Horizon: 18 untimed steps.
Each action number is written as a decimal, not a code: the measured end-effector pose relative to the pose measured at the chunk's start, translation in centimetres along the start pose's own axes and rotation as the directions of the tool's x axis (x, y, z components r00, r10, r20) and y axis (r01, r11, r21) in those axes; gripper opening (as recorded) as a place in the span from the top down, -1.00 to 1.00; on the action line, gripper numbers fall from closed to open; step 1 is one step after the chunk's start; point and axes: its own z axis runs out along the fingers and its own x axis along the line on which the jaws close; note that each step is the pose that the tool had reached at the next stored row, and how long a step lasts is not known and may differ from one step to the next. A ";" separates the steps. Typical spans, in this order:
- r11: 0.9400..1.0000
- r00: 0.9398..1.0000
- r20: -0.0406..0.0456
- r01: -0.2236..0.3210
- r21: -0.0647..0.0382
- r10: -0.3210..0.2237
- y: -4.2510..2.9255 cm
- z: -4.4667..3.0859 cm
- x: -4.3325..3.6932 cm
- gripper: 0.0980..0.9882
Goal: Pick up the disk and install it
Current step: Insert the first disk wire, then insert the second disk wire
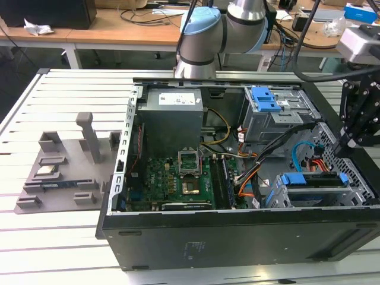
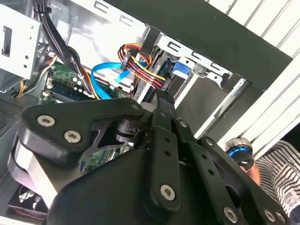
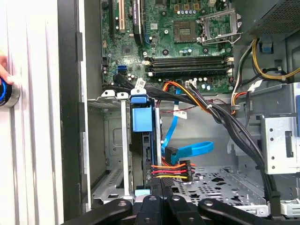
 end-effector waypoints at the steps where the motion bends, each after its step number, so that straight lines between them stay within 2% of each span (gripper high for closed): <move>1: 1.000 1.000 0.000 0.000 0.000 0.000 0.00 -0.06 0.00 0.98; 7: 1.000 1.000 0.000 0.000 0.000 0.000 0.01 -0.10 0.00 0.98; 9: 1.000 1.000 0.000 0.000 0.000 0.000 0.00 -0.11 0.00 0.69; 10: 1.000 1.000 0.000 0.000 0.000 0.000 0.00 -0.11 0.00 0.69; 11: 1.000 1.000 0.000 0.000 0.000 0.000 0.01 -0.12 0.01 0.54; 14: 1.000 1.000 0.000 0.000 0.000 0.000 0.30 -0.11 -0.35 0.54; 16: 1.000 1.000 0.000 0.000 0.000 0.000 1.87 0.16 -1.27 0.54; 18: 1.000 1.000 0.000 0.004 0.000 -0.004 3.30 0.72 -1.19 0.54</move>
